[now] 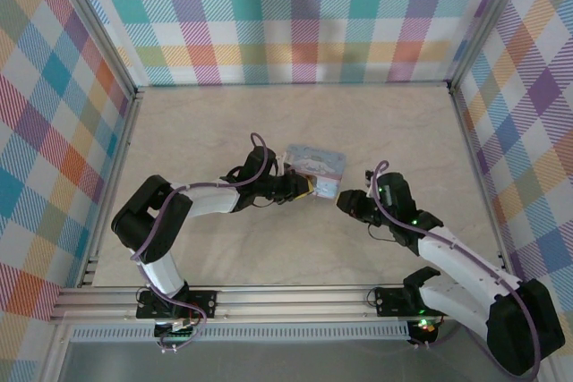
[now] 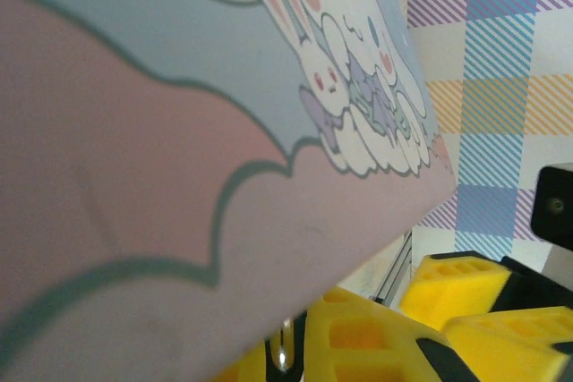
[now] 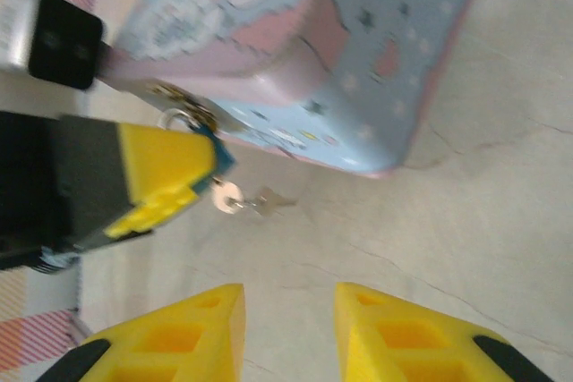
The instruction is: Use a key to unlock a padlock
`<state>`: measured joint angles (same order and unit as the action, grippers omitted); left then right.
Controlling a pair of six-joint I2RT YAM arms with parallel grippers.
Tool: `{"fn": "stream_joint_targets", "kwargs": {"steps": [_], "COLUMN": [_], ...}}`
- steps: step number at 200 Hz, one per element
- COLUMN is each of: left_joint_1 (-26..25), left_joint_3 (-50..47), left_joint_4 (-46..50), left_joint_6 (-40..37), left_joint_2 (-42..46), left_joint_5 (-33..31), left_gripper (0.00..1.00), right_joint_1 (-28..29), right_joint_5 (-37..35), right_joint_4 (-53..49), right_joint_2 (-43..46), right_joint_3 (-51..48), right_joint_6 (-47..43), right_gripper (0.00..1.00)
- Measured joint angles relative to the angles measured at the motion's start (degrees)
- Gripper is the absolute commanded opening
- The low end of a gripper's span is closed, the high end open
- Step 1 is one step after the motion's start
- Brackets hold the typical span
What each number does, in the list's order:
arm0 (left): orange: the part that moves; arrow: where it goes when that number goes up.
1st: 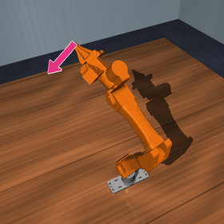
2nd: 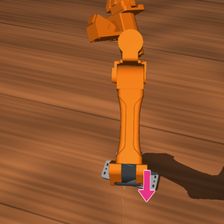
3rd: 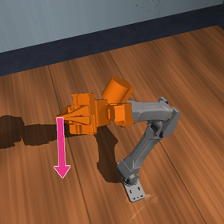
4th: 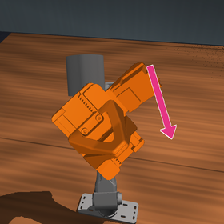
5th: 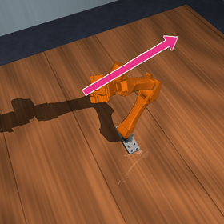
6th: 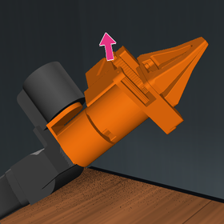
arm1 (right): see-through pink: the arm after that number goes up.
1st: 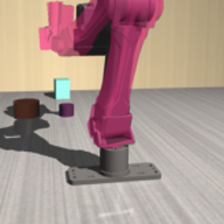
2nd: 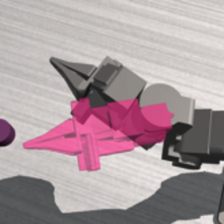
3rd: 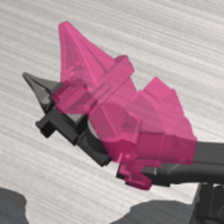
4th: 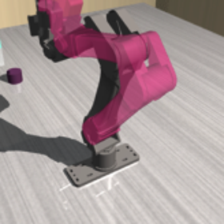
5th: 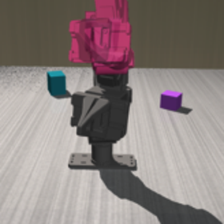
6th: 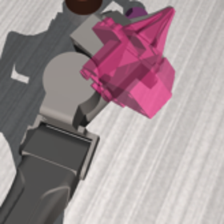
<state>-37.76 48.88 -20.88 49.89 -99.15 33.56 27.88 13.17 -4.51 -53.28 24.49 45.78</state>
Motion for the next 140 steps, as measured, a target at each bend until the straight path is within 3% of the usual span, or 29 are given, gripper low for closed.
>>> {"fn": "stream_joint_targets", "kwargs": {"steps": [74, 140], "left_joint_1": [0.00, 0.00], "left_joint_3": [0.00, 0.00], "left_joint_4": [0.04, 1.53], "left_joint_6": [0.04, 0.02], "left_joint_2": [0.00, 0.00], "left_joint_5": [0.02, 0.48], "left_gripper": [0.00, 0.00], "right_joint_1": [8.28, 14.12], "right_joint_5": [-7.28, -13.70], "right_joint_4": [-7.19, -7.19], "right_joint_2": [-2.14, -12.76], "right_joint_3": [4.26, 11.58], "right_joint_6": [-10.34, -17.84], "right_gripper": [0.39, 0.41]}}
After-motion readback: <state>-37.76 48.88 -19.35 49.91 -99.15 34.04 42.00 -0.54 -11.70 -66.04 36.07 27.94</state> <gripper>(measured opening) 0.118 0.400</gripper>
